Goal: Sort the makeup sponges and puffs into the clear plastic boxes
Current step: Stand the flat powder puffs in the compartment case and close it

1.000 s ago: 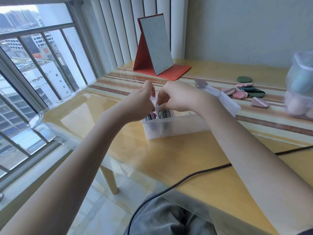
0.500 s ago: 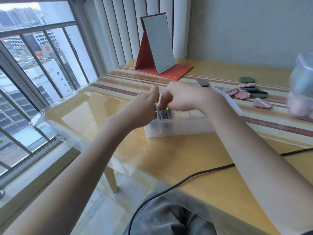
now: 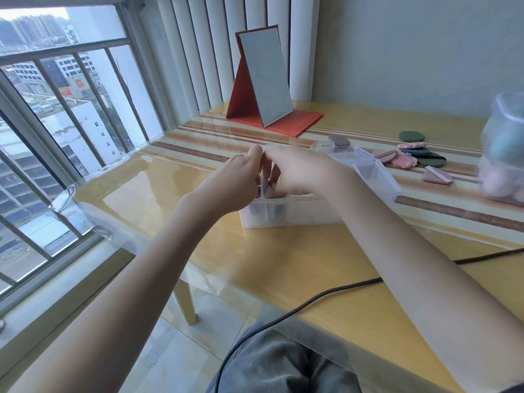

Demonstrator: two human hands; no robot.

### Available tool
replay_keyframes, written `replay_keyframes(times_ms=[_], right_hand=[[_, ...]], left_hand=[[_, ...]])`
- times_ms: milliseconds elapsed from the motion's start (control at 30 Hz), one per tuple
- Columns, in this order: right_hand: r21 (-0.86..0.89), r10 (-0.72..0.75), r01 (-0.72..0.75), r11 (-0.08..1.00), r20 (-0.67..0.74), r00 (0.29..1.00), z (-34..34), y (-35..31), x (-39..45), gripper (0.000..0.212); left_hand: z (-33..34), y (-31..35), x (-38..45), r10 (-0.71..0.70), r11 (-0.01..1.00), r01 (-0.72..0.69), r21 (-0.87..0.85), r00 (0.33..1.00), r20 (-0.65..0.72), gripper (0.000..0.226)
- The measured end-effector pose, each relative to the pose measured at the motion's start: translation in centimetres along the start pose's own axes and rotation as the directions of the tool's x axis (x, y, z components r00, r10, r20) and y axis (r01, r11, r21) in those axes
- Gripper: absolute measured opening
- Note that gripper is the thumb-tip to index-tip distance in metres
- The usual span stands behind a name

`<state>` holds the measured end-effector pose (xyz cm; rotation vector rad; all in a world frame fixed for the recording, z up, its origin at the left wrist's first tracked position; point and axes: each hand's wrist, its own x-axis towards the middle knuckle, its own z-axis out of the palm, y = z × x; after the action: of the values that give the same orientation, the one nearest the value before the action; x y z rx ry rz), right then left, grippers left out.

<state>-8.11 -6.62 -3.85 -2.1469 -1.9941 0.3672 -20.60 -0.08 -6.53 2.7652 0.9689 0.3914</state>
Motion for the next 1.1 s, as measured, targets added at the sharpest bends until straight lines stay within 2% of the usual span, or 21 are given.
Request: replay_keyframes(times_ms=[67,133,300,433,567,733,867,967,1000,1100], right_hand=[[0.197,-0.021,0.019,0.980,0.009,1.000,-1.0,0.8,-0.3,0.015],[0.265,-0.030,0.027,0.964,0.008,1.000,-1.6,1.3,-0.8,0.010],[0.192,-0.074,0.070,0.979,0.015,0.997,-1.1,0.9,-0.4,0.026],[0.208,-0.006,0.037,0.977,-0.144,0.990,-1.5,1.4,-0.5,0.036],[0.128,-0.035,0.046,0.991,-0.087,0.996,-0.3,1.0,0.1,0.035],[0.124,-0.070,0.093,0.988,-0.180,0.981,1.2,0.5,0.7,0.035],[0.173,-0.085,0.132,0.976,-0.254,0.963,2.5,0.8,1.3,0.034],[0.190,-0.090,0.156,0.969,-0.315,0.945,2.9,1.0,2.0,0.030],[0.181,-0.098,0.167,0.969,-0.336,0.937,3.0,0.9,2.1,0.027],[0.157,-0.143,0.221,0.963,-0.398,0.906,3.1,0.7,2.3,0.022]], left_hand=[[-0.2,-0.3,0.1,-0.006,1.000,0.006,-0.007,1.000,0.004,0.020],[-0.4,-0.5,0.2,-0.014,1.000,0.014,-0.002,1.000,0.014,0.022],[-0.6,-0.6,0.2,-0.026,1.000,0.026,-0.017,0.999,0.020,0.023],[-0.4,-0.8,0.2,-0.021,0.999,0.022,-0.039,1.000,0.011,0.025],[-0.5,-1.1,0.6,-0.009,1.000,0.009,-0.022,1.000,0.011,0.029],[-1.0,-2.3,1.0,-0.024,1.000,0.024,-0.002,0.999,0.029,0.032],[-0.6,-2.9,0.9,-0.079,0.997,0.081,0.020,0.994,-0.073,0.027],[0.5,-2.5,1.0,0.007,0.994,0.023,0.103,0.959,-0.282,0.020],[0.9,-2.3,1.0,0.050,0.995,-0.019,0.101,0.948,-0.314,0.018],[1.7,-2.0,1.2,0.084,0.996,-0.086,0.005,0.957,-0.278,0.016]])
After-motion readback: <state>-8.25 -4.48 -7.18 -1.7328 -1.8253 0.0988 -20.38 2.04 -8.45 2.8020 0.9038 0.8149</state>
